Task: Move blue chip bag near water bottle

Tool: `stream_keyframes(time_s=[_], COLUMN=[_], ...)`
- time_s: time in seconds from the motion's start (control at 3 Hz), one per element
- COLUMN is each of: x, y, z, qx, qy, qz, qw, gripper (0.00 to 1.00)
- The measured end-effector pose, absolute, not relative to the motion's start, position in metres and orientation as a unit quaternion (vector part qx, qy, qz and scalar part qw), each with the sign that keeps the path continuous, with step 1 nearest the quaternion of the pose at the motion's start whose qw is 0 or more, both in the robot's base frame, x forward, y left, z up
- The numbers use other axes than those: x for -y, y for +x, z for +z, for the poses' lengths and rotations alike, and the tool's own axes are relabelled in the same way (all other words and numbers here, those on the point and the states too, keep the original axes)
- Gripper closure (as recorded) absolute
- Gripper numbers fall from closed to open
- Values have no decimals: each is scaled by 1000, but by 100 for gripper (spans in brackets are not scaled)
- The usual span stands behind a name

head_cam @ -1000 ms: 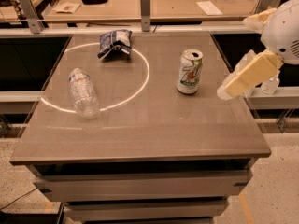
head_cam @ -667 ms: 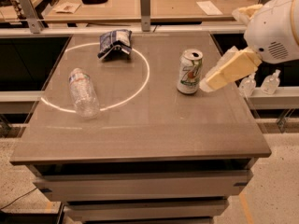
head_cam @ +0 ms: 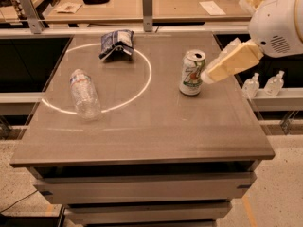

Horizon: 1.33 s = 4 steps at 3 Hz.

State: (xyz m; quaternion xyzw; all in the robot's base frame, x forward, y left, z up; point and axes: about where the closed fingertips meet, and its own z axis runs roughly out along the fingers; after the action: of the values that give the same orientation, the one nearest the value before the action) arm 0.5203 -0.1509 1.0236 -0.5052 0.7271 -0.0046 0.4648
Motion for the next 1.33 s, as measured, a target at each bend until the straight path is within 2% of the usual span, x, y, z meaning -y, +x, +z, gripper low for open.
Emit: stream_keyframes(time_s=[0.67,1.33], x=[127,91], y=[545,611], z=[1012,978], qx=[-742,-781], qy=[-476,-401], qz=[11,21], qw=[471,478], gripper=[0,0])
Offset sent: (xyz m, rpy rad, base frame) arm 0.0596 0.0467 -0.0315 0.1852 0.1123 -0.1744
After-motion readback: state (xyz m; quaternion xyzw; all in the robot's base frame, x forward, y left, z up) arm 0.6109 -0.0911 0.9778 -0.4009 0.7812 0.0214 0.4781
